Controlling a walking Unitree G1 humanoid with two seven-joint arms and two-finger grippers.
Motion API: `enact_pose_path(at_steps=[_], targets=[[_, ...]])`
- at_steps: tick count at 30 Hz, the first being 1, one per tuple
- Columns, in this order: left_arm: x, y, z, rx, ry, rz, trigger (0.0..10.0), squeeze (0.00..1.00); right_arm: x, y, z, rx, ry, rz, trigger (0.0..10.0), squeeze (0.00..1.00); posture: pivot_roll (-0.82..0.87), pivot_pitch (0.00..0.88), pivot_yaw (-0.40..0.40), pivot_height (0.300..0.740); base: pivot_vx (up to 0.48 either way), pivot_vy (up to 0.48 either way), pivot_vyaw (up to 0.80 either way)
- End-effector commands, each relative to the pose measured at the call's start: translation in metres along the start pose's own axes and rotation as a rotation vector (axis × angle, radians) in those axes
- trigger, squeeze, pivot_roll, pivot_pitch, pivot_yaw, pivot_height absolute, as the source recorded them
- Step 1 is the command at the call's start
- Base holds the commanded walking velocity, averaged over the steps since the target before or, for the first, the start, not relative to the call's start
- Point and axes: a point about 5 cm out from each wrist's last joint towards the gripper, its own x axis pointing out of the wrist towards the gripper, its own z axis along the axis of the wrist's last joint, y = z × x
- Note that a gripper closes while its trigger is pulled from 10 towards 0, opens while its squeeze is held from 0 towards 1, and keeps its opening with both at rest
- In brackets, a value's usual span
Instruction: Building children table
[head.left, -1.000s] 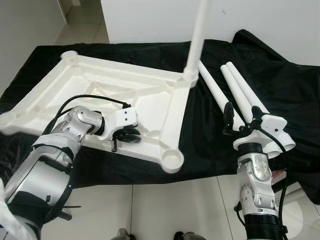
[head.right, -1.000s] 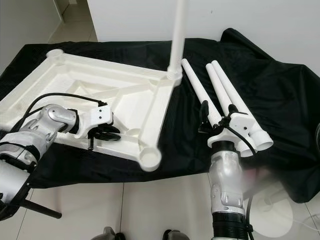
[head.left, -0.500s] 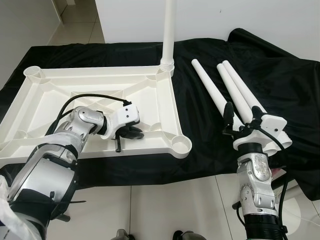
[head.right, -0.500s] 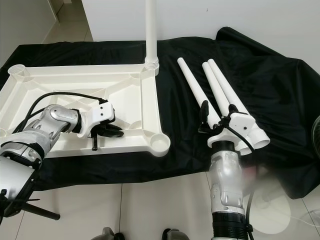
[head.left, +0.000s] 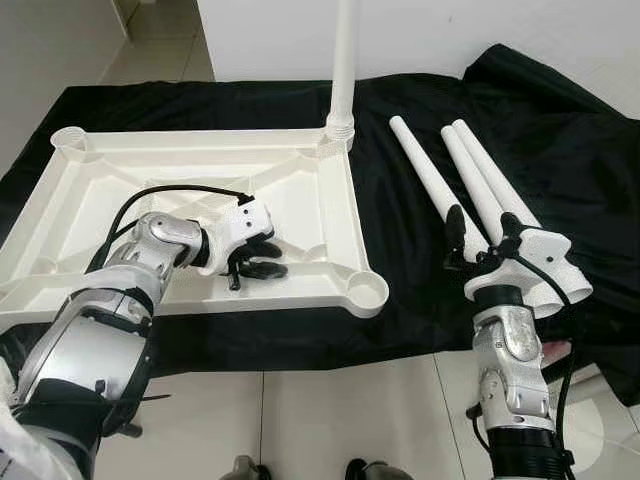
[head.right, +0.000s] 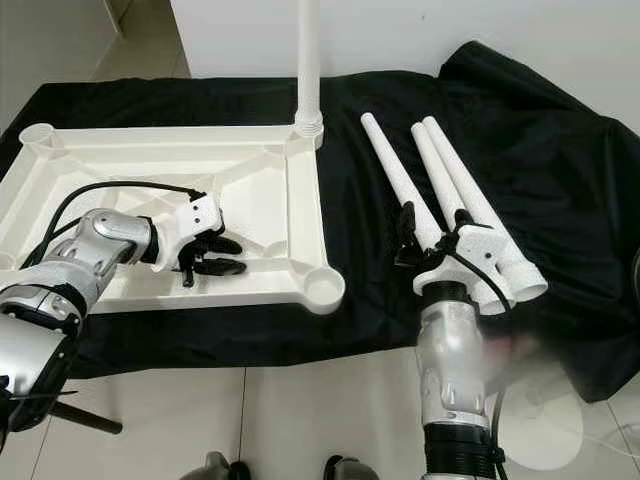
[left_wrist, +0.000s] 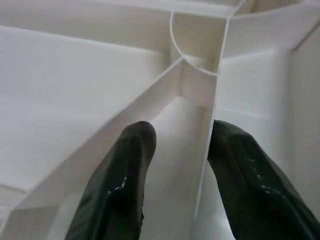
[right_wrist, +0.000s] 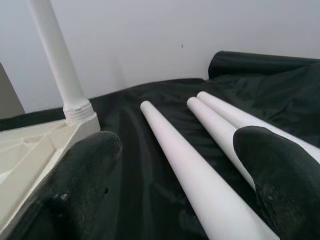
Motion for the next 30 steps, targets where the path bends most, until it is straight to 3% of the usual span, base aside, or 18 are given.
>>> enact_pose_path(at_steps=[1,4,7,8,13,20,21,24,29,30], targets=[[-0.005,0.022,0.012,-0.022,-0.076,0.362,10.0,0.0,0.001,-0.004,-0.006,-0.014,0.044,-0.009,10.0,0.0,-0.04,0.113,0.043,0.74,0.0,0.0,0.0],[-0.007,0.029,0.019,-0.084,-0.133,0.439,10.0,0.0,0.004,-0.005,-0.009,-0.03,0.077,0.006,10.0,0.0,-0.03,0.109,0.049,0.74,0.0,0.0,0.0],[-0.01,0.036,0.024,-0.217,-0.228,0.532,10.0,0.0,0.008,-0.009,-0.012,-0.031,0.103,0.005,10.0,0.0,-0.03,0.107,0.053,0.74,0.0,0.0,0.0],[-0.012,0.041,0.03,-0.277,-0.305,0.584,10.0,0.0,0.011,-0.013,-0.013,-0.042,0.111,-0.009,10.0,1.0,-0.03,0.104,0.056,0.74,0.0,0.0,0.0],[-0.014,0.042,0.035,-0.312,-0.37,0.602,10.0,0.0,0.012,-0.016,-0.014,-0.072,0.119,-0.038,10.0,1.0,-0.02,0.099,0.055,0.74,0.0,0.0,0.0],[-0.012,0.042,0.041,-0.303,-0.359,0.619,10.0,0.0,0.013,-0.019,-0.017,-0.092,0.144,-0.057,10.0,1.0,-0.02,0.094,0.055,0.74,0.0,0.0,0.0],[-0.009,0.04,0.046,-0.319,-0.4,0.599,10.0,0.0,0.012,-0.019,-0.018,-0.105,0.149,-0.061,10.0,0.0,-0.02,0.088,0.053,0.74,0.0,0.0,0.0],[-0.006,0.037,0.055,-0.354,-0.467,0.564,10.0,0.0,0.011,-0.018,-0.019,-0.123,0.155,-0.067,10.0,0.0,-0.02,0.088,0.053,0.74,0.0,0.0,0.0],[0.003,0.032,0.056,-0.369,-0.471,0.556,10.0,0.0,0.008,-0.015,-0.021,-0.115,0.164,-0.061,10.0,0.0,-0.03,0.087,0.045,0.74,0.0,0.0,0.0],[0.012,0.024,0.058,-0.384,-0.498,0.539,10.0,0.0,0.002,-0.013,-0.023,-0.117,0.177,-0.069,10.0,0.0,-0.05,0.096,0.03,0.74,0.0,0.0,0.0]])
